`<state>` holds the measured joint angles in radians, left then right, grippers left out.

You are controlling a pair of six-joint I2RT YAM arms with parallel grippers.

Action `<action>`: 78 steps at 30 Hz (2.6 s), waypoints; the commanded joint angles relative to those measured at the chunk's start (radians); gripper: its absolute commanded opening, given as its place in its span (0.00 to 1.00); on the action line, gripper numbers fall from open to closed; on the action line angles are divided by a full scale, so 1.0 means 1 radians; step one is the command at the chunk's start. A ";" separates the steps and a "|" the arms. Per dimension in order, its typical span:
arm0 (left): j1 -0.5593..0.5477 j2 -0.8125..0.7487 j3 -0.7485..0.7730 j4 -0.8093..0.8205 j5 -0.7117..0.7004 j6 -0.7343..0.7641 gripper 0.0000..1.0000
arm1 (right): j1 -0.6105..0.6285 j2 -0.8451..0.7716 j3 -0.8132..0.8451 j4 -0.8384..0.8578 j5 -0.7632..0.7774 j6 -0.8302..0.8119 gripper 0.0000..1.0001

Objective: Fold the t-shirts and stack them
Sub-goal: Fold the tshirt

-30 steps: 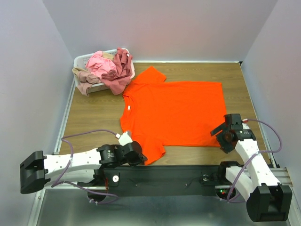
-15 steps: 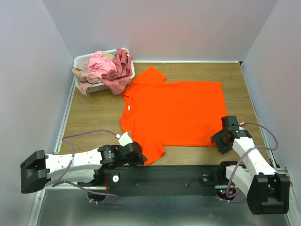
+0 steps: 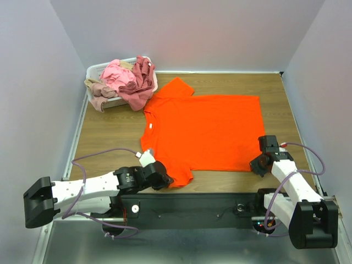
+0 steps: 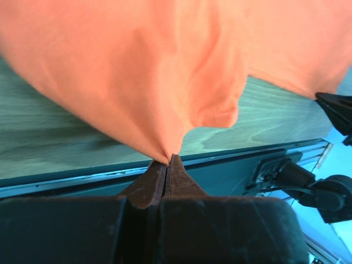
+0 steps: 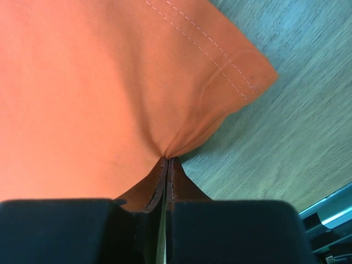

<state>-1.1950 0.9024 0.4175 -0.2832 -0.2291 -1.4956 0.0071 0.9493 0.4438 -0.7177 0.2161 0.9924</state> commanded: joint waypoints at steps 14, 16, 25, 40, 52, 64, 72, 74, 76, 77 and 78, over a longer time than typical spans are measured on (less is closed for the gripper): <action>0.178 0.066 0.128 0.099 0.037 0.213 0.00 | -0.002 0.019 0.091 0.101 -0.041 -0.113 0.00; 0.190 0.073 0.145 0.101 0.036 0.235 0.00 | -0.002 0.022 0.104 0.101 -0.041 -0.117 0.00; 0.313 0.188 0.285 0.092 0.033 0.389 0.00 | -0.002 0.103 0.191 0.113 -0.001 -0.133 0.01; 0.505 0.427 0.559 0.121 0.037 0.626 0.00 | -0.002 0.302 0.357 0.175 0.019 -0.156 0.00; 0.577 0.566 0.688 0.239 0.057 0.820 0.00 | -0.002 0.434 0.460 0.212 0.022 -0.175 0.00; 0.650 0.693 0.767 0.332 0.140 1.009 0.00 | -0.002 0.564 0.582 0.221 0.092 -0.268 0.00; 0.692 0.797 0.834 0.338 0.224 1.100 0.00 | -0.002 0.722 0.719 0.239 -0.043 -0.503 0.01; 0.706 0.834 0.851 0.338 0.270 1.130 0.00 | -0.004 0.747 0.743 0.242 -0.046 -0.552 0.00; 0.712 0.860 0.888 0.320 0.283 1.147 0.00 | -0.002 0.782 0.773 0.242 -0.052 -0.583 0.00; 0.715 0.874 0.903 0.309 0.292 1.160 0.00 | -0.001 0.792 0.782 0.244 -0.055 -0.600 0.00; 0.715 0.897 0.926 0.302 0.289 1.178 0.00 | -0.001 0.801 0.791 0.244 -0.060 -0.633 0.00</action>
<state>-0.4911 1.7756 1.2575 0.0154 0.0193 -0.3996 0.0071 1.7321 1.1759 -0.5110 0.1802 0.4805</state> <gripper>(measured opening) 0.029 0.012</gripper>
